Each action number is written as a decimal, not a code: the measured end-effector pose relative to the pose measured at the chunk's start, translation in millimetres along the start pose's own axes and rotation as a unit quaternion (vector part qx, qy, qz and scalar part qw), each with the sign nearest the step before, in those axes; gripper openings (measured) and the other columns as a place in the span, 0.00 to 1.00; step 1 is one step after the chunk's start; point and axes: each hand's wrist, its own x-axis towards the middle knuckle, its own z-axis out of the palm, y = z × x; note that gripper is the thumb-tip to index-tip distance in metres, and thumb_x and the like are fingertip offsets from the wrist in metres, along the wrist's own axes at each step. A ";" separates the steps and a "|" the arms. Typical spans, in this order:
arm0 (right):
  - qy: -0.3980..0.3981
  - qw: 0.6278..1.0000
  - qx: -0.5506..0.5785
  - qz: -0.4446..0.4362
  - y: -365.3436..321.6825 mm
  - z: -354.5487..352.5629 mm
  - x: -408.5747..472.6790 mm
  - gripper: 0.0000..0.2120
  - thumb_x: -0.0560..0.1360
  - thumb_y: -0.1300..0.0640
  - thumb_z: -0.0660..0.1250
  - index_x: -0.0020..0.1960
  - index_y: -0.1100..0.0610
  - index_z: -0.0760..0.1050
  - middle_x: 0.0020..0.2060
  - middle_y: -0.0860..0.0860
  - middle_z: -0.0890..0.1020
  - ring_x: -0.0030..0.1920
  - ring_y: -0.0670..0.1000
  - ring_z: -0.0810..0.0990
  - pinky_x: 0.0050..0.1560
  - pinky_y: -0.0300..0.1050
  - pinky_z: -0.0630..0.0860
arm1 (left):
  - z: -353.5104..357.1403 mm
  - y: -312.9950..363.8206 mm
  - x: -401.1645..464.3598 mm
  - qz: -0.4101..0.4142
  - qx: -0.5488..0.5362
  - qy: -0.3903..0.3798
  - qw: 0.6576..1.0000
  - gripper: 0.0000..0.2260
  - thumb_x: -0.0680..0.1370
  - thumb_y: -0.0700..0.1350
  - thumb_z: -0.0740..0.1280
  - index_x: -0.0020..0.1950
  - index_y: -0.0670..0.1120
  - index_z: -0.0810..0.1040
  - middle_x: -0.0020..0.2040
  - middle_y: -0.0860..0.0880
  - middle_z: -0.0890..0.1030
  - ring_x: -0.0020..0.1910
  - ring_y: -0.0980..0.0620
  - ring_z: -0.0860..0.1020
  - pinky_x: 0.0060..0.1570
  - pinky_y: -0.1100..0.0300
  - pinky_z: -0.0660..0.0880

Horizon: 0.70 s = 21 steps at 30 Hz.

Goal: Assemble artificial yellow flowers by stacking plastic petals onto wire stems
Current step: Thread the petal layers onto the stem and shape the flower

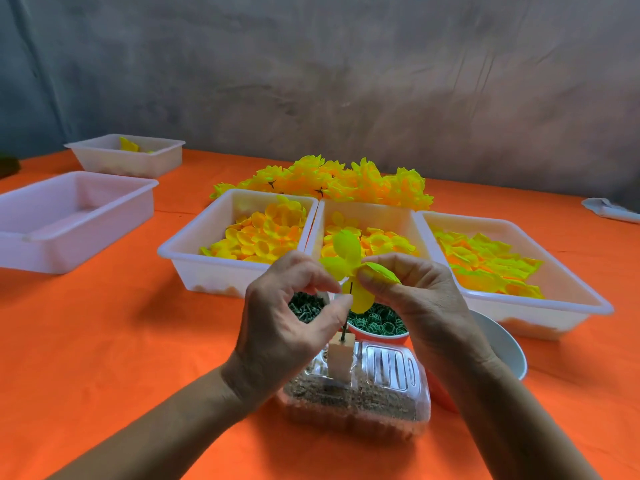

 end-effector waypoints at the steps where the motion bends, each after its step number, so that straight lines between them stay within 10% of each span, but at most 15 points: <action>1: -0.002 1.000 0.002 0.003 -0.9 -0.3 -1.1 0.04 0.66 0.56 0.72 0.39 0.54 0.83 0.36 0.54 0.85 0.36 0.48 0.81 0.40 0.37 0.77 | 2.0 0.7 -1.6 -0.004 0.001 0.002 1.000 0.07 0.70 0.45 0.72 0.38 0.41 0.79 0.36 0.49 0.77 0.37 0.54 0.76 0.39 0.62 0.73; 21: -0.040 0.997 -0.037 -0.050 -2.7 -1.3 -8.2 0.05 0.65 0.56 0.72 0.40 0.51 0.84 0.34 0.48 0.84 0.36 0.43 0.82 0.38 0.34 0.76 | 13.0 -1.0 -2.0 -0.077 -0.054 0.019 0.995 0.02 0.68 0.44 0.73 0.39 0.49 0.81 0.35 0.56 0.78 0.36 0.63 0.75 0.38 0.68 0.72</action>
